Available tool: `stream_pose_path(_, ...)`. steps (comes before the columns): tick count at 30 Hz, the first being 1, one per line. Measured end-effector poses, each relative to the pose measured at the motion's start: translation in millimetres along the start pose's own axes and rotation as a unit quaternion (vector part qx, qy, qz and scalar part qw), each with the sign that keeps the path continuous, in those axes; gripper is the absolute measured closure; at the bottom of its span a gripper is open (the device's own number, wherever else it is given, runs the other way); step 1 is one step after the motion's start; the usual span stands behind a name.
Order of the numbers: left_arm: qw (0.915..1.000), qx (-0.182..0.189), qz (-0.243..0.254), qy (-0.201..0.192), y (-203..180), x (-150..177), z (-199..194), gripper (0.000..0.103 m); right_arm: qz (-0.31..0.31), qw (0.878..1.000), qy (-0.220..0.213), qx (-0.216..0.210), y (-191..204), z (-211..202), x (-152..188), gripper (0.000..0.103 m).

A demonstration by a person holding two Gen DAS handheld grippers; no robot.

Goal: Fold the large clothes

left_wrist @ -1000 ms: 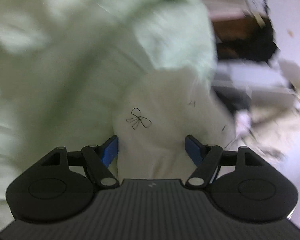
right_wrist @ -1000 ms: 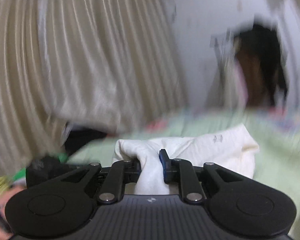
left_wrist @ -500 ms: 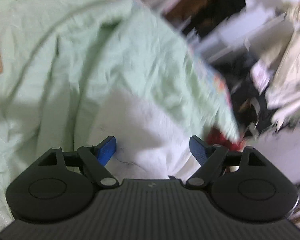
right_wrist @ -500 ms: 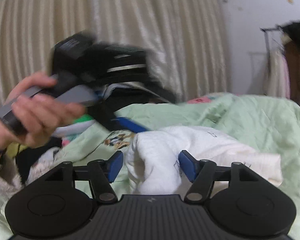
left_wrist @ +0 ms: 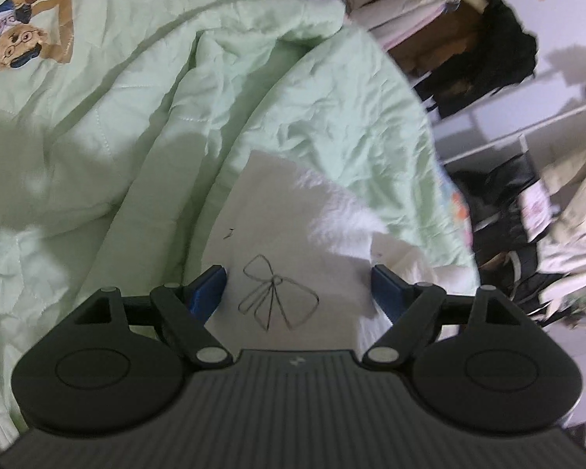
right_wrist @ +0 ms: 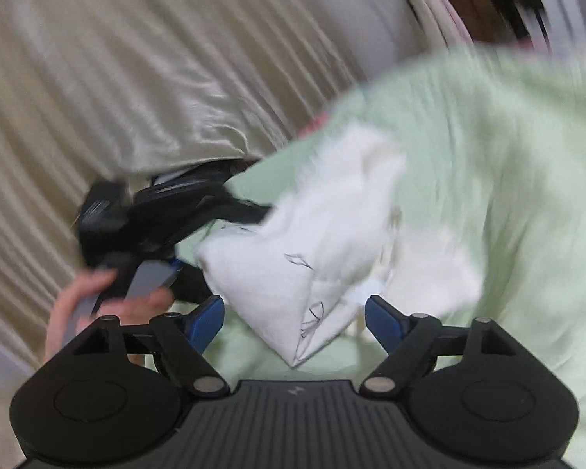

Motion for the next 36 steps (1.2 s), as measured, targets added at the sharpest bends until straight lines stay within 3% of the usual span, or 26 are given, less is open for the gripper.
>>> stream_pose_path(1,1.0,-0.002,0.008,-0.001,-1,0,-1,0.022,0.0,1.0,0.011,0.006,-5,10,-1,0.039)
stream_pose_path(2,0.9997,-0.015,0.021,0.0,-2,-1,-2,0.022,-0.006,1.0,0.016,0.009,-8,16,-2,0.059)
stream_pose_path(5,0.9911,-0.095,0.093,-0.002,-5,3,5,0.01,-0.063,0.998,-0.007,0.011,-3,16,-13,0.075)
stream_pose_path(7,0.9889,-0.111,0.099,-0.006,-1,10,7,0.009,-0.136,0.988,-0.051,0.06,11,7,-18,0.076)
stream_pose_path(8,0.9913,-0.096,0.09,-0.004,3,14,7,0.009,-0.161,0.98,-0.071,0.089,15,2,-20,0.076)
stream_pose_path(10,0.994,-0.076,0.079,-0.002,3,15,8,0.009,-0.15,0.976,-0.08,0.14,10,-3,-19,0.076)
stream_pose_path(13,0.9919,-0.079,0.1,-0.003,-8,17,9,0.009,-0.104,0.979,-0.052,0.169,-10,2,-16,0.076)
stream_pose_path(15,0.9862,-0.101,0.131,-0.012,-21,20,7,0.01,-0.087,0.98,-0.047,0.171,-11,-2,-17,0.074)
stream_pose_path(17,0.9796,-0.125,0.156,-0.021,-31,22,4,0.01,-0.068,0.98,-0.065,0.174,-4,-14,-18,0.061)
stream_pose_path(21,0.9671,-0.16,0.196,-0.029,-46,27,2,0.01,-0.045,0.976,-0.15,0.149,18,-46,-28,0.043)
stream_pose_path(23,0.9611,-0.176,0.21,-0.036,-49,30,2,0.009,-0.072,0.971,-0.19,0.13,34,-50,-35,0.02)
stream_pose_path(24,0.9576,-0.185,0.217,-0.039,-50,31,3,0.008,-0.1,0.967,-0.197,0.123,43,-42,-40,0.015)
stream_pose_path(27,0.9509,-0.202,0.23,-0.046,-52,33,5,0.008,-0.128,0.971,-0.16,0.123,53,-3,-49,0.015)
stream_pose_path(29,0.9487,-0.206,0.235,-0.047,-52,35,4,0.008,-0.109,0.978,-0.131,0.119,48,19,-52,0.02)
stream_pose_path(32,0.943,-0.216,0.249,-0.042,-53,36,4,0.007,-0.055,0.984,-0.09,0.147,23,49,-52,0.023)
stream_pose_path(36,0.9488,-0.201,0.241,-0.031,-49,36,7,0.006,0.015,0.986,-0.058,0.152,-11,63,-45,0.023)
Point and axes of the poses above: each gripper's, at about its wrist camera, not at the fingertips, and z roughly the way its jaws point, y to its left, x to its underside, the point moved 3 cm from there along z, roughly the way its jaws point, and after that the axes turned 6 degrees about z, right-handed, at the moved point
